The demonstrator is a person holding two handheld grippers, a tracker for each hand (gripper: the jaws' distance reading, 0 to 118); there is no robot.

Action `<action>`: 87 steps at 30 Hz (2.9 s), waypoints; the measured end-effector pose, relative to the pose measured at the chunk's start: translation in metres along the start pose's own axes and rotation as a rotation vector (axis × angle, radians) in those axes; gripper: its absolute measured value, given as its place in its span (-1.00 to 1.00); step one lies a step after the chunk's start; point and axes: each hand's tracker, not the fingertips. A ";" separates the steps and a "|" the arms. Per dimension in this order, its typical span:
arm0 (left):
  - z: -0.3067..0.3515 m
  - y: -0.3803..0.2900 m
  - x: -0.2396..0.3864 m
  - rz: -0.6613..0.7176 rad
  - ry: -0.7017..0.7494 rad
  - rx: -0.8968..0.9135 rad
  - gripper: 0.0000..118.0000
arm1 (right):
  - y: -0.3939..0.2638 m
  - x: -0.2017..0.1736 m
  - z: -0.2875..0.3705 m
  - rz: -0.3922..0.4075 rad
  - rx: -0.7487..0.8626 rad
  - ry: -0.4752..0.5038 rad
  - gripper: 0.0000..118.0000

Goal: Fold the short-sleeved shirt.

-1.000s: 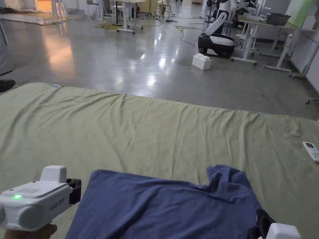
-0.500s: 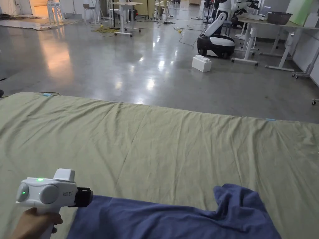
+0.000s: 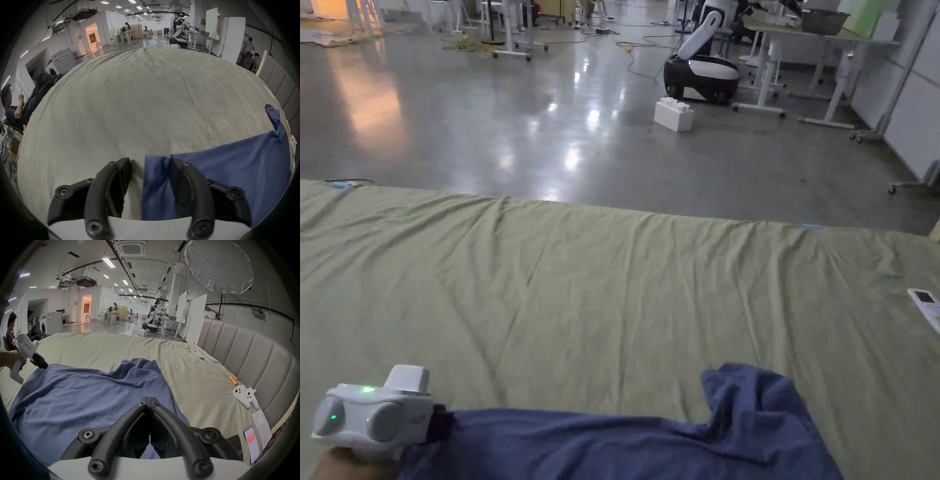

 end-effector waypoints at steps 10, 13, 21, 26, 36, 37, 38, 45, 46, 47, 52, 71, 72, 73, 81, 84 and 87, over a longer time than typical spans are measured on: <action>0.029 0.013 -0.009 0.017 -0.045 0.021 -0.92 | 0.021 0.052 -0.061 -0.050 -0.126 0.007 -0.99; 0.048 0.018 -0.008 -0.048 -0.017 0.076 -0.92 | 0.032 0.071 -0.087 -0.050 -0.178 0.019 -0.99; 0.076 0.035 -0.009 -0.064 0.006 0.124 -0.92 | 0.055 0.099 -0.175 -0.074 -0.316 0.075 -0.26; 0.071 0.035 -0.013 -0.065 0.021 0.125 -0.92 | 0.058 0.100 -0.226 -0.069 -0.432 0.154 -0.22; 0.066 0.029 -0.017 -0.070 0.027 0.093 -0.92 | 0.044 0.077 -0.258 -0.004 -0.506 0.131 -0.16; 0.066 0.028 -0.017 -0.069 0.028 0.094 -0.92 | 0.043 0.070 -0.256 0.024 -0.489 0.129 -0.17; 0.065 0.027 -0.016 -0.072 0.028 0.093 -0.92 | 0.042 0.065 -0.256 0.054 -0.479 0.134 -0.19; 0.062 0.019 -0.011 -0.079 0.032 0.078 -0.92 | 0.043 0.063 -0.260 0.051 -0.484 0.100 -0.94; 0.062 0.018 -0.011 -0.077 0.030 0.080 -0.92 | 0.044 0.062 -0.259 0.057 -0.479 0.096 -0.94; 0.063 0.018 -0.011 -0.072 0.030 0.080 -0.92 | 0.044 0.061 -0.258 0.057 -0.482 0.099 -0.94; 0.080 0.019 -0.015 -0.056 0.022 0.134 -0.92 | 0.052 0.065 -0.229 0.048 -0.354 0.118 -0.95; 0.251 0.034 -0.030 0.059 -0.060 0.441 -0.94 | 0.184 0.128 -0.043 -0.047 0.064 0.061 -0.95; 0.261 0.038 -0.033 0.068 -0.059 0.459 -0.94 | 0.193 0.131 -0.036 -0.047 0.075 0.062 -0.95; 0.273 0.044 -0.036 0.079 -0.061 0.482 -0.94 | 0.204 0.134 -0.028 -0.053 0.094 0.056 -0.95; 0.348 0.102 -0.046 0.061 -0.037 0.606 -0.94 | 0.294 0.146 0.010 -0.024 0.253 0.030 -0.95; 0.369 0.132 -0.047 0.059 -0.016 0.641 -0.94 | 0.338 0.148 0.016 0.023 0.331 -0.001 -0.95; 0.385 0.164 -0.048 0.040 0.006 0.676 -0.94 | 0.377 0.150 0.017 0.026 0.361 -0.018 -0.95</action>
